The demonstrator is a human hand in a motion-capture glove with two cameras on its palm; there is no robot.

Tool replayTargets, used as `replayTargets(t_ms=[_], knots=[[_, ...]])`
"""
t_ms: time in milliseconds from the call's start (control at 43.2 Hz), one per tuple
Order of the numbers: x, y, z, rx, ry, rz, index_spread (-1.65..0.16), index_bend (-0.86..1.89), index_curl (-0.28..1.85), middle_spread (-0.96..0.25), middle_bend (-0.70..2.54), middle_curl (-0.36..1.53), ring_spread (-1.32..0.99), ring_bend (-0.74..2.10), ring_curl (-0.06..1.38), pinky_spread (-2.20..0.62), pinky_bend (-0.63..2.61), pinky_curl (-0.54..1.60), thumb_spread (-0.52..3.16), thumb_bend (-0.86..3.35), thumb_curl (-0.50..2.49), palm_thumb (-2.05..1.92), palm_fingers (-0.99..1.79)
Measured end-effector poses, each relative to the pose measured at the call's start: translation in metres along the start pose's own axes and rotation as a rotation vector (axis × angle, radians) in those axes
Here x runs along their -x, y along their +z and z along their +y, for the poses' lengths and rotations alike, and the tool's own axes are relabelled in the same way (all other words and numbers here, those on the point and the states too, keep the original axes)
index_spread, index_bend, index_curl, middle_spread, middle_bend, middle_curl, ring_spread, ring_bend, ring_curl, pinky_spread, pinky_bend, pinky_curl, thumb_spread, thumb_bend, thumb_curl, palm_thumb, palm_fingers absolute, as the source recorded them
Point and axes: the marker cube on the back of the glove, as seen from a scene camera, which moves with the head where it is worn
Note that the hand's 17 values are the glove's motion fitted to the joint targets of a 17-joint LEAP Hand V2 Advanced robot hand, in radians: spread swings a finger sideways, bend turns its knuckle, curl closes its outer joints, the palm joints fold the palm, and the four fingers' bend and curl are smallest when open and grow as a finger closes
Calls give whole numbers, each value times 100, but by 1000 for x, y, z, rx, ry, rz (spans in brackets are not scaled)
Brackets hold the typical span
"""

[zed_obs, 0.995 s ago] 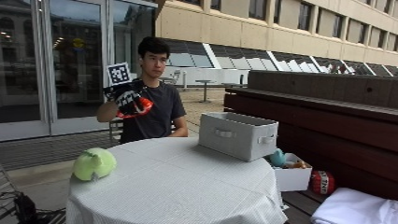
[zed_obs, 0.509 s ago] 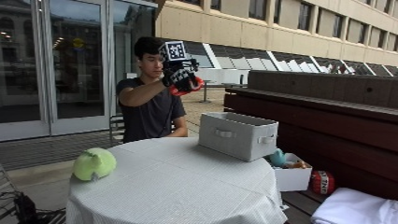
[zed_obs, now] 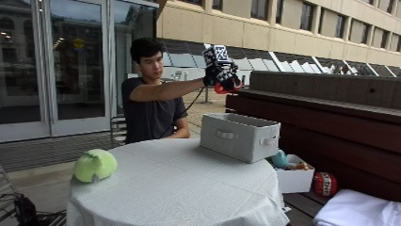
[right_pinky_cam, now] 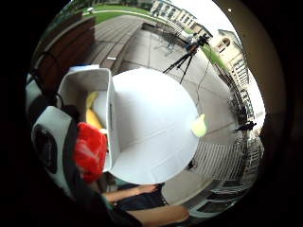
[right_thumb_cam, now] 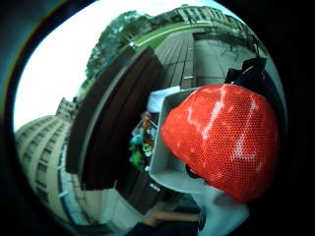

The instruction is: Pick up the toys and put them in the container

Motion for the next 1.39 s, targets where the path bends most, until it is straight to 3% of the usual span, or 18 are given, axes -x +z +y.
replayTargets(t_ms=[185,324,417,532,555,579,602,625,648,671,764,856,1134,1389], knots=[[15,24,-10,38,79,-5,-43,16,79,-39,82,64,-42,117,48,-45,91,44,57,5,102,68,109],[15,37,-13,57,7,-69,-43,15,80,-40,81,64,-42,116,48,-45,92,44,58,3,104,67,109],[18,45,-11,121,111,-74,-43,14,80,-40,80,64,-42,115,48,-45,92,44,60,2,105,66,108],[13,57,-5,225,23,-85,-43,5,77,-40,72,62,-43,114,48,-46,97,45,65,-4,104,59,92],[11,59,-5,230,5,-85,-43,12,80,-40,76,65,-42,117,50,-46,95,45,64,0,105,63,100],[9,61,-5,235,-6,-91,-42,-4,72,-33,50,56,-40,112,47,-43,109,48,81,-15,94,38,59],[8,61,-4,240,-8,-103,-41,1,75,-31,49,58,-39,115,50,-43,113,52,86,-13,91,35,55],[8,60,-2,244,-6,-115,-40,-3,73,-26,40,56,-34,107,49,-39,121,54,85,-24,85,13,23],[10,59,1,242,-4,-124,-40,9,77,-32,60,62,-38,123,55,-43,114,52,90,1,90,39,73],[15,56,8,231,-8,-126,-41,-6,66,-23,36,51,-33,103,44,-37,121,51,88,-23,80,4,19],[36,43,37,155,-45,-81,-40,3,61,-14,33,52,-25,99,45,-29,132,54,91,-15,70,-10,5],[7,41,28,122,-55,-44,-39,7,54,-8,33,50,-20,96,41,-24,137,52,94,-12,62,-12,7],[-104,4,56,142,95,88,-36,10,42,-6,37,49,-11,75,31,-9,129,45,95,-10,45,-12,-13],[-274,1,88,105,292,166,-35,9,33,-8,33,46,-10,64,28,-4,121,40,93,-10,35,-12,-14]])
